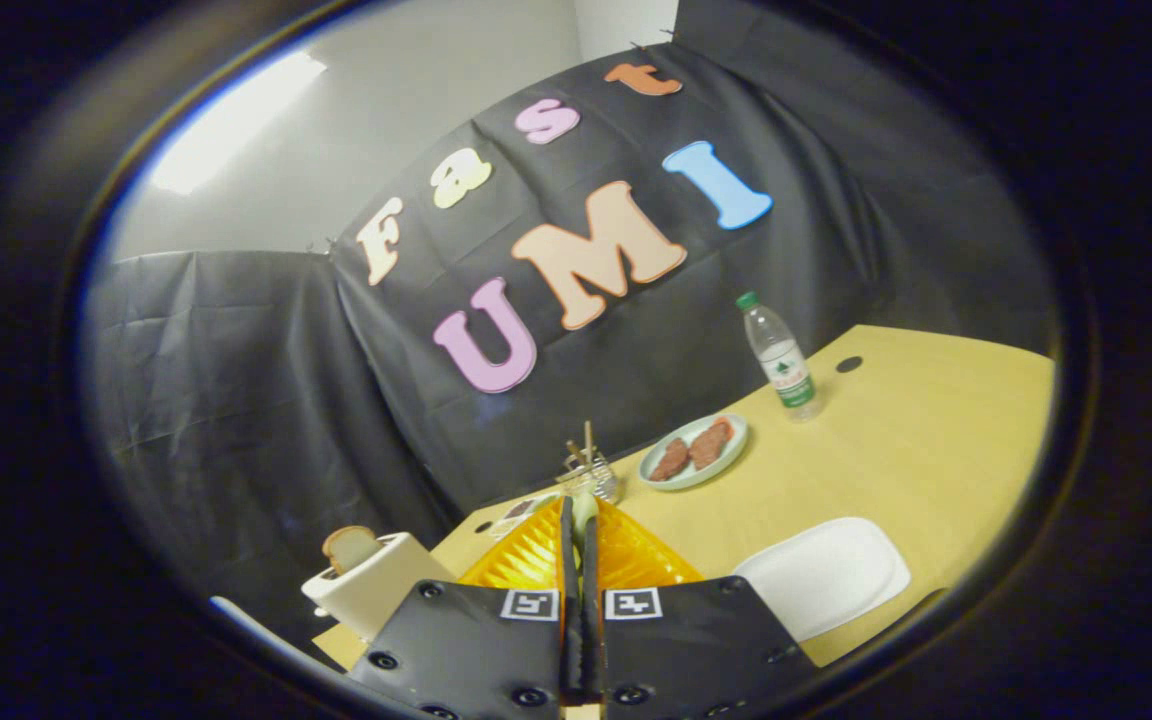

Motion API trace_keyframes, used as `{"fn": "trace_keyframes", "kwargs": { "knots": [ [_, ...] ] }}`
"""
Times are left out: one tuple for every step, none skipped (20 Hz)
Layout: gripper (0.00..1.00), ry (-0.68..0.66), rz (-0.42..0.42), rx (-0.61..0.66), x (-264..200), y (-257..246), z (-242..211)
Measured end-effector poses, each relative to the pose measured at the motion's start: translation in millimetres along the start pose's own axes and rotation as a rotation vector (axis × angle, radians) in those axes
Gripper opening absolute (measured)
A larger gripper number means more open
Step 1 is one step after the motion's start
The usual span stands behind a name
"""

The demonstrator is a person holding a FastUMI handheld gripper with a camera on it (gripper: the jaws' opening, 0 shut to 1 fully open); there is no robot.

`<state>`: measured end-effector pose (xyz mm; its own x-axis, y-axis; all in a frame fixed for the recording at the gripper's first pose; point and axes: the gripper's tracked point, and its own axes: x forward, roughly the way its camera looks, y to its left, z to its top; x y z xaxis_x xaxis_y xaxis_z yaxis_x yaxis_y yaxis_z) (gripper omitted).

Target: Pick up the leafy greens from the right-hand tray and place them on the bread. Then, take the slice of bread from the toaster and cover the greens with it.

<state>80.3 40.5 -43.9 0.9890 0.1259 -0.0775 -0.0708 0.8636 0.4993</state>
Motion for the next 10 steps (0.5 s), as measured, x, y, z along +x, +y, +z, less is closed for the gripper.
{"fn": "trace_keyframes", "kwargs": {
  "knots": [
    [0.03, 0.008, 0.020, 0.003, 3.8, 11.8, -5.8],
    [0.03, 0.020, 0.036, 0.006, 6.7, 22.8, -13.0],
    [0.03, 0.032, 0.054, 0.009, 9.7, 33.2, -19.8],
    [0.03, 0.049, 0.071, 0.004, 13.6, 44.3, -28.4],
    [0.03, 0.065, 0.081, -0.005, 17.5, 52.0, -36.8],
    [0.03, 0.079, 0.086, -0.010, 19.9, 57.4, -44.4],
    [0.03, 0.094, 0.094, -0.011, 22.6, 63.5, -51.9],
    [0.03, 0.110, 0.102, -0.009, 25.8, 69.8, -61.9],
    [0.03, 0.126, 0.109, -0.008, 29.5, 74.3, -70.6],
    [0.03, 0.148, 0.108, -0.008, 33.3, 76.3, -80.9]
  ]
}}
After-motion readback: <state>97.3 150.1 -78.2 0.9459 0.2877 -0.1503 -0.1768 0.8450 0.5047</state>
